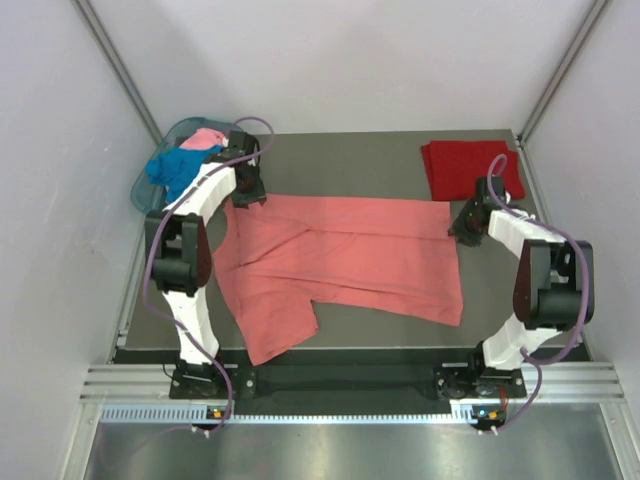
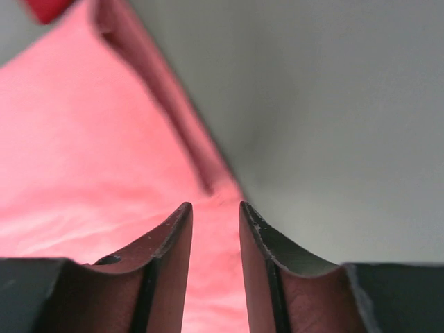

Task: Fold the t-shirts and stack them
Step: Fold the tshirt

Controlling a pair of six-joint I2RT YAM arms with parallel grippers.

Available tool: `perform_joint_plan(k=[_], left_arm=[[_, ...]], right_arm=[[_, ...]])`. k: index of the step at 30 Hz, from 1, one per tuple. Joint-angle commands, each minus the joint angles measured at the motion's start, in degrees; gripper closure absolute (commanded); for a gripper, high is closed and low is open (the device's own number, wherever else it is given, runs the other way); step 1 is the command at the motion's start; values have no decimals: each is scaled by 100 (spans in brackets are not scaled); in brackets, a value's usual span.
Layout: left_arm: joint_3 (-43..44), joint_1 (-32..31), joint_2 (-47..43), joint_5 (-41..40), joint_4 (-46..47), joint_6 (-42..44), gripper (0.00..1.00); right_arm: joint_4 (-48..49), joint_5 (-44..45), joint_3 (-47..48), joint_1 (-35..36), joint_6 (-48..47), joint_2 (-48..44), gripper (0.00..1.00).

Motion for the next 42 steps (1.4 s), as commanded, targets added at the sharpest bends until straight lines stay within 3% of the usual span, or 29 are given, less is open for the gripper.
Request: perform_joint_plan(k=[1,6,8,9,12,18,42], left_arm=[[-529,53,-725,45,7,82,53],[-1665,53,-1744,326,613,135,53],[-2061,27,-1912,616,710,396,54],[-2175,1,-2000,1165,772,512,54],[-2483,-306,-2001,1566,860,995,53],[-2449,-1080,-1641,697,860,1611,52],[-1615,-1107,-718,-1140,1132,1910,53]], right_arm=[[-41,44,290,424,73,-587,65],[222,-45,457,1407,56,-789,55],[800,-475,431,1925,21,-825,53],[934,-554,457,2086,12,-756,52],[1032,-607,712,2551,73,-484,51],[1215,-871,853,2781,64,-184,49],[1822,-1152,625,2869,91,-95,46]])
